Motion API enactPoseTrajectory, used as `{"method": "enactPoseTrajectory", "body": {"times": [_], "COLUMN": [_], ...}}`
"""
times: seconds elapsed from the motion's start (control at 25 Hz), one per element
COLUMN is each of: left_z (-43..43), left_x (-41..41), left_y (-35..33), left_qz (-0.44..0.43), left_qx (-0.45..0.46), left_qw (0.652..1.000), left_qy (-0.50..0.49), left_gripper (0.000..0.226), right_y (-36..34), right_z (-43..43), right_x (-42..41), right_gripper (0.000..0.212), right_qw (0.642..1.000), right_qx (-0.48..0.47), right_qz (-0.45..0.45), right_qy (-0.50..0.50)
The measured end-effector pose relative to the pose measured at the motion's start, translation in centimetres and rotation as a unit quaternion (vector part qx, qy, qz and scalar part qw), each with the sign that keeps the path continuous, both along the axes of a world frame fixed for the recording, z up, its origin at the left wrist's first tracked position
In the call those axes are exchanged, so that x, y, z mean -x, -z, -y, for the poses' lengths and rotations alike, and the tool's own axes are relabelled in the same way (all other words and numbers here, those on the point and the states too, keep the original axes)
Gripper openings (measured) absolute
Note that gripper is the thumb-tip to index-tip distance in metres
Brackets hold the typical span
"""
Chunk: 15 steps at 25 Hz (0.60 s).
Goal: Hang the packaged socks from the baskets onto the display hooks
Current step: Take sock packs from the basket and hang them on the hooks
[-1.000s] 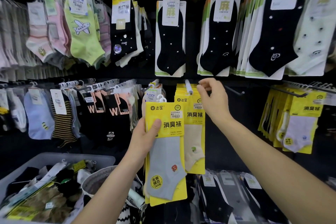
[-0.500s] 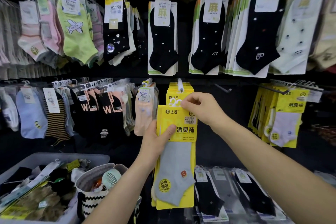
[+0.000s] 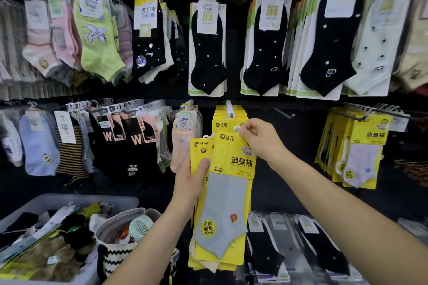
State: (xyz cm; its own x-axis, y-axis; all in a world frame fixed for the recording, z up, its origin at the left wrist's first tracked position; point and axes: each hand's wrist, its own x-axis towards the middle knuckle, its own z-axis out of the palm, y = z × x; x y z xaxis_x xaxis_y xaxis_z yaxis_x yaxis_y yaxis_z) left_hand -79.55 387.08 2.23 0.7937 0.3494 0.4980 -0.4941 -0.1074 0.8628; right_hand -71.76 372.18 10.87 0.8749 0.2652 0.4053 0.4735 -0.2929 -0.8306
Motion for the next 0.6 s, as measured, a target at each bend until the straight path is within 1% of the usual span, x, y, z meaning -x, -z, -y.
{"method": "enactPoseTrajectory", "body": {"times": [0.04,0.16,0.2,0.36,0.48,0.6], "left_z": [0.0,-1.0,-1.6,-3.6,-4.7,-5.9], "left_x": [-0.1,-0.6,-0.6,-0.6,-0.3,0.3], "left_y": [0.3,1.4,1.6,1.6,1.2,1.2], "left_qz": [-0.003,-0.018,-0.018,-0.020,-0.015,-0.010], "left_qx": [0.002,0.030,0.042,0.047,0.025,0.006], "left_qw": [1.000,0.996,0.994,0.991,0.989,0.985], "left_qy": [-0.019,-0.087,-0.097,-0.124,-0.145,-0.170], "left_gripper": [0.041,0.014,0.009,0.007,0.006,0.007], "right_y": [0.2,0.6,0.6,-0.1,-0.7,-0.6], "right_z": [-0.2,0.2,0.5,1.0,-0.1,-1.6], "right_x": [-0.1,-0.8,-1.2,-2.5,-2.9,-3.0], "right_gripper": [0.015,0.011,0.011,0.013,0.010,0.009], "right_qw": [1.000,1.000,0.999,0.996,0.994,0.992], "right_qx": [0.000,-0.006,-0.012,-0.026,0.011,0.048], "right_qz": [-0.002,-0.002,-0.002,0.016,0.057,0.073], "right_qy": [0.002,0.028,0.041,0.080,0.092,0.089]}}
